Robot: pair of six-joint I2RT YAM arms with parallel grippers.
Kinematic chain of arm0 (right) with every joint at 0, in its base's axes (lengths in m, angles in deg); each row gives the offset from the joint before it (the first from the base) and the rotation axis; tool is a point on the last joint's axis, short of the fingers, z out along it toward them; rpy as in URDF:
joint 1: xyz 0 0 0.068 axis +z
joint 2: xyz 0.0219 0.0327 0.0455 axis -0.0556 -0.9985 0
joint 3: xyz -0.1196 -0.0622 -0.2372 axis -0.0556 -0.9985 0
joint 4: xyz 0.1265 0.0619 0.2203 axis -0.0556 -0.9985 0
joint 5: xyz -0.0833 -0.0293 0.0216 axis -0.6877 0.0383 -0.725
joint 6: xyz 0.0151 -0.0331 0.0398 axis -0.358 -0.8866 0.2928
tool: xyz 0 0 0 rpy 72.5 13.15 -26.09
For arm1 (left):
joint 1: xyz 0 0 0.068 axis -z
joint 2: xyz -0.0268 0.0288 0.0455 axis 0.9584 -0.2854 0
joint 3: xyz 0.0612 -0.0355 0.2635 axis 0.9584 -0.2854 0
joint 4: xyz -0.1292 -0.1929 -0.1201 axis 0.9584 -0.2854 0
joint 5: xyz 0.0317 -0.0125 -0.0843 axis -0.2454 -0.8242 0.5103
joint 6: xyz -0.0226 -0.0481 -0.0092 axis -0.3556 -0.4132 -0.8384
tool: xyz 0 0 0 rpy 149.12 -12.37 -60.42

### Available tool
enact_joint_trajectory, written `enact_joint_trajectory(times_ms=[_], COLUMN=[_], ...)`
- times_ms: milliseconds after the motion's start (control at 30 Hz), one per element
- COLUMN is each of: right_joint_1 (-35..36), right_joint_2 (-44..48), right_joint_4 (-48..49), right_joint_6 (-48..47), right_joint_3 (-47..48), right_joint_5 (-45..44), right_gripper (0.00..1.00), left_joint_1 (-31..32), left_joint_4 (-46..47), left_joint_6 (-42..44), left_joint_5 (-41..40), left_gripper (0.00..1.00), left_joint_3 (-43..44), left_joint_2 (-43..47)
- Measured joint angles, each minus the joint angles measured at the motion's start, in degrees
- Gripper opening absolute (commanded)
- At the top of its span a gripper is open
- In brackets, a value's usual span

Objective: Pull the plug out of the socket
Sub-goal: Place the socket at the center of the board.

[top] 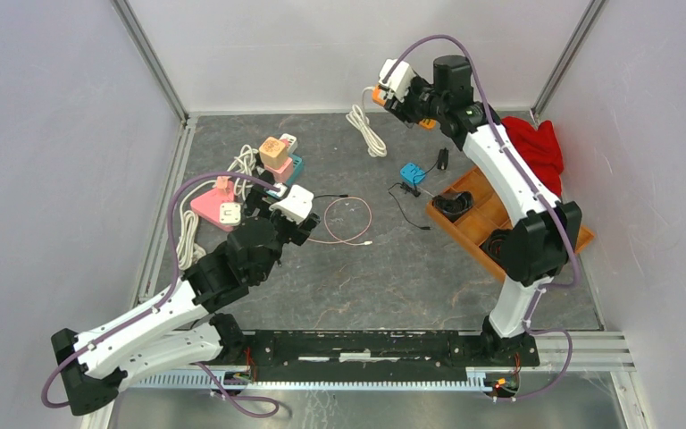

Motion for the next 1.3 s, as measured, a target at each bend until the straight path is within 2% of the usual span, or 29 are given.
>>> enact_joint_trajectory(times_ms=[200,400,733,1067,1300], right_joint_1=[-3.1,-3.7,-7.2,-12.0,-11.5], right_joint_2=[-5.6,-12.6,-22.4,-31.4,-34.0], right_joint_4=[2.1,4.8,8.3,9.0,9.9], right_joint_6=[-0.8,-6.0,-8.6,-7.2,-6.9], right_joint_3=[0.0,0.1,5.2,7.8,8.9], right_joint_5=[-1.9,-2.9,-3.0,-2.9,-4.0], right_gripper=[0.00,0.00,0.02,0.18,0.38], left_joint_1=[0.0,0.0,0.0,0.0,0.0], left_joint_4=[-0.1,-0.2,-0.3,-0.3,-0.7], left_joint_6=[0.0,0.0,0.0,0.0,0.0], left_joint_5=[1.1,1.4,2.3,3.0,3.1], left_gripper=[1.00,1.00,1.00,1.00,1.00], left_joint_3=[0.0,0.0,0.0,0.0,0.0], left_joint_2=[-0.7,-0.8,-1.9,-3.2,-4.2])
